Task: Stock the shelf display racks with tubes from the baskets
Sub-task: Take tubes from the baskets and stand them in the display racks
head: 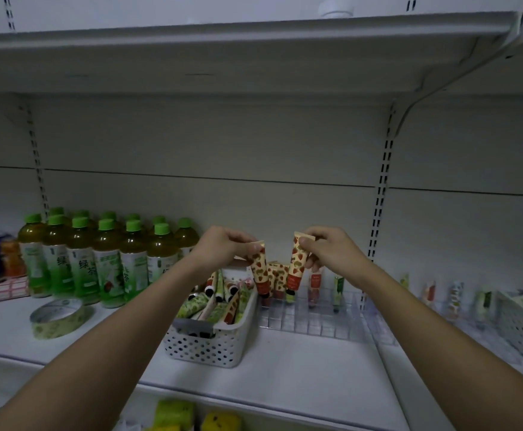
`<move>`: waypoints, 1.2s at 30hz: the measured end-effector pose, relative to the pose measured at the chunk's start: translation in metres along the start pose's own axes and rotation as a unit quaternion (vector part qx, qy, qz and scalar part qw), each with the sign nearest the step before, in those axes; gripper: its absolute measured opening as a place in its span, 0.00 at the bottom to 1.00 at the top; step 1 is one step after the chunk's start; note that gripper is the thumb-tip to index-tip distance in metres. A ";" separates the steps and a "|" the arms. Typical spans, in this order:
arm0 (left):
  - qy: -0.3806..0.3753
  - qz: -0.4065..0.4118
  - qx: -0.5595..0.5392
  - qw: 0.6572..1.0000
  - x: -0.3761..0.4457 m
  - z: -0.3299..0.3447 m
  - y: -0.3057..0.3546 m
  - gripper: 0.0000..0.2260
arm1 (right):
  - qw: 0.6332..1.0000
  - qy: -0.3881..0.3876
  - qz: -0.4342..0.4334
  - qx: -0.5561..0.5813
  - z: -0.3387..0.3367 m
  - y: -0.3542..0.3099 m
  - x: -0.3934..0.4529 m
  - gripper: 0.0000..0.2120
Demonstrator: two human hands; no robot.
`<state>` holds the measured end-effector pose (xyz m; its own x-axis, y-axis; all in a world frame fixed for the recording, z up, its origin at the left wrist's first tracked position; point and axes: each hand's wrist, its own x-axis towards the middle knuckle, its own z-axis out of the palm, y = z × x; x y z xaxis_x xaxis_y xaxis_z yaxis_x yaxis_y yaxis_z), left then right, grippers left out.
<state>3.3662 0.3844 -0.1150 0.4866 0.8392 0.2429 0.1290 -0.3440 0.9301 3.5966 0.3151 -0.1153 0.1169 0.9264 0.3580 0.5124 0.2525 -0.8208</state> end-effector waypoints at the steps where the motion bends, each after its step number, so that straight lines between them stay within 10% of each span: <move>1: 0.002 -0.004 0.001 1.000 0.002 0.000 -0.001 0.09 | 1.000 0.002 -0.002 -0.009 -0.002 0.002 0.001 0.05; 10: 0.049 -0.021 0.086 0.995 0.026 0.016 -0.014 0.02 | 0.981 0.061 -0.047 -0.178 -0.006 0.025 0.010 0.07; 36: 0.028 0.068 0.441 0.894 0.093 0.051 -0.074 0.05 | 0.992 0.061 -0.043 -0.103 0.018 0.077 0.049 0.06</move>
<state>3.4458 0.4665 -0.1752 0.5089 0.7756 0.3734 0.7156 -0.6223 0.3173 3.6263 0.3854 -0.1693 0.1606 0.8603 0.4839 0.6862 0.2551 -0.6812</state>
